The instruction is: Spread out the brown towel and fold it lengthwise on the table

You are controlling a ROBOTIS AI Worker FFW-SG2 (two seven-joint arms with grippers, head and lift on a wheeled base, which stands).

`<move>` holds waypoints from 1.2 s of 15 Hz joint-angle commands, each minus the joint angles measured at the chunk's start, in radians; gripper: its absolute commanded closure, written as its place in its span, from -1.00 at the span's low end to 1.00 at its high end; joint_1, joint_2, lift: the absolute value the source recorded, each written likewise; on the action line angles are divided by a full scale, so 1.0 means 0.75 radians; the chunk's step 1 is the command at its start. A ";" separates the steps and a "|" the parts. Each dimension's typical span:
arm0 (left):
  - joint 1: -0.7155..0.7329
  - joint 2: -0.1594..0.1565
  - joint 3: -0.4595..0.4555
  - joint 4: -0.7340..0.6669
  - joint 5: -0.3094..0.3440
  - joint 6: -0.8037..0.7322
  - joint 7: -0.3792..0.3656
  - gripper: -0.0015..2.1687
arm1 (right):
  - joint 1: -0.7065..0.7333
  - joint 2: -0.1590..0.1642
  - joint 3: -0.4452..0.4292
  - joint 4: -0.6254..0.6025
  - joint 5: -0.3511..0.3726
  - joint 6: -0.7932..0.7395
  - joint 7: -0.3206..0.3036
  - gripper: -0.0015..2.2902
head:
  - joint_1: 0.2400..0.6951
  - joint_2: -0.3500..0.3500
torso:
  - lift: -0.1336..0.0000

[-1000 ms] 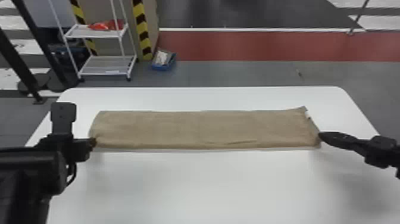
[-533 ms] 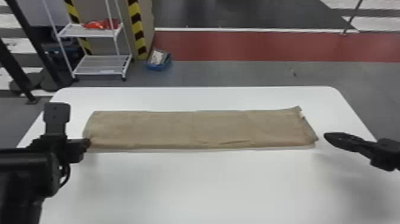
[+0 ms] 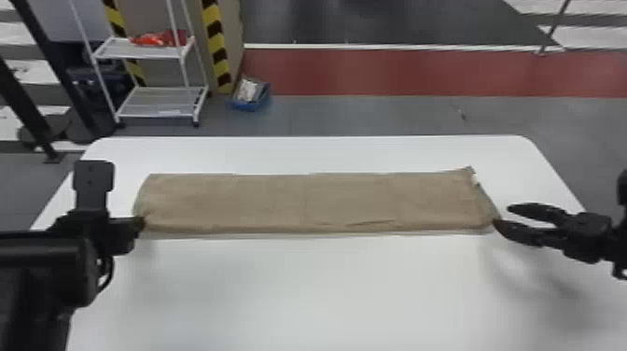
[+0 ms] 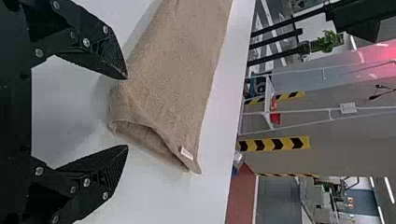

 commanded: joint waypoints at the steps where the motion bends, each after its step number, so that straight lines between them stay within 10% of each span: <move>1: 0.003 -0.002 -0.001 0.000 0.000 0.001 0.000 0.44 | -0.015 0.003 0.009 0.005 0.010 0.005 -0.004 -0.55 | 1.00 0.03 | -0.85; 7: 0.003 0.001 -0.001 0.000 0.000 -0.003 0.000 0.44 | -0.025 0.003 0.038 0.007 0.008 0.067 0.037 0.08 | 1.00 0.07 | -0.85; 18: 0.113 0.007 0.025 -0.120 -0.002 0.026 -0.021 0.44 | 0.075 -0.003 -0.093 -0.091 -0.072 0.099 0.095 0.13 | 1.00 0.01 | -0.85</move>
